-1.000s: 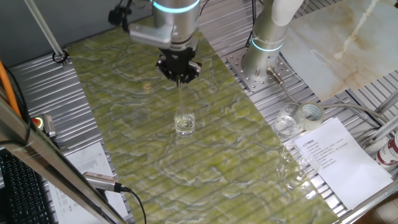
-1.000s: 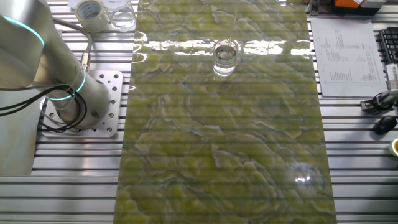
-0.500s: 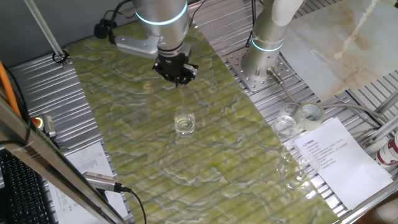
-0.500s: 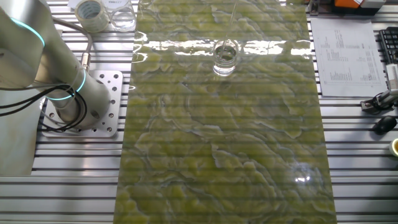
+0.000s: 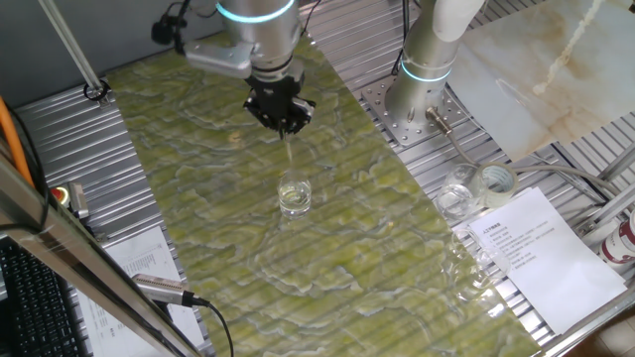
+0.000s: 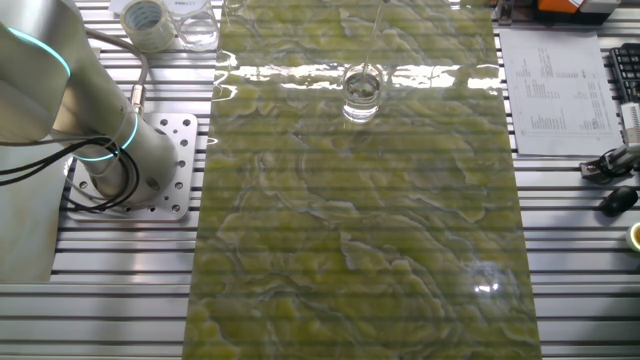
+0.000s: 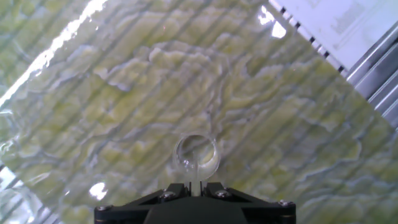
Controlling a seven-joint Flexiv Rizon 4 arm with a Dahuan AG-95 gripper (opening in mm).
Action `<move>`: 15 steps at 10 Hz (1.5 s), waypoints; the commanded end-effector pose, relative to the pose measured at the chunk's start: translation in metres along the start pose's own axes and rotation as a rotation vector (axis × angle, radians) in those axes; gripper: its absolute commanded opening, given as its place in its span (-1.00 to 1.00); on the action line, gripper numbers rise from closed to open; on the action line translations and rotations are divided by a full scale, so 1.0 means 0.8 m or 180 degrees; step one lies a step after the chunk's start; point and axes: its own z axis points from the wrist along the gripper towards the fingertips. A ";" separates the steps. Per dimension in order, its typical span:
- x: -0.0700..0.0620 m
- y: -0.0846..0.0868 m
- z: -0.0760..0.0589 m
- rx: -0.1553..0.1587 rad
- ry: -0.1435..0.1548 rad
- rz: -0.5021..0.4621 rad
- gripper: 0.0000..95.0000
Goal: Stir the beaker with a glass rod
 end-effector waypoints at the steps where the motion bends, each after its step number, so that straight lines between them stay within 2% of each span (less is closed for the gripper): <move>1: -0.002 -0.002 0.001 0.0256 0.0043 0.0004 -1.00; 2: -0.004 -0.003 0.000 0.0151 0.0019 0.0086 -1.00; 4: -0.009 -0.004 -0.003 -0.0008 -0.0103 0.0177 -1.00; 5: -0.012 -0.005 -0.005 -0.0076 -0.0121 0.0213 -1.00; 7: -0.014 -0.005 -0.006 -0.0213 -0.0074 0.0230 -1.00; 11: -0.014 -0.005 -0.006 -0.0267 -0.0011 0.0179 -1.00; 12: -0.014 -0.005 -0.006 -0.0302 0.0041 0.0190 -1.00; 15: -0.014 -0.006 -0.004 -0.0289 0.0121 0.0173 -1.00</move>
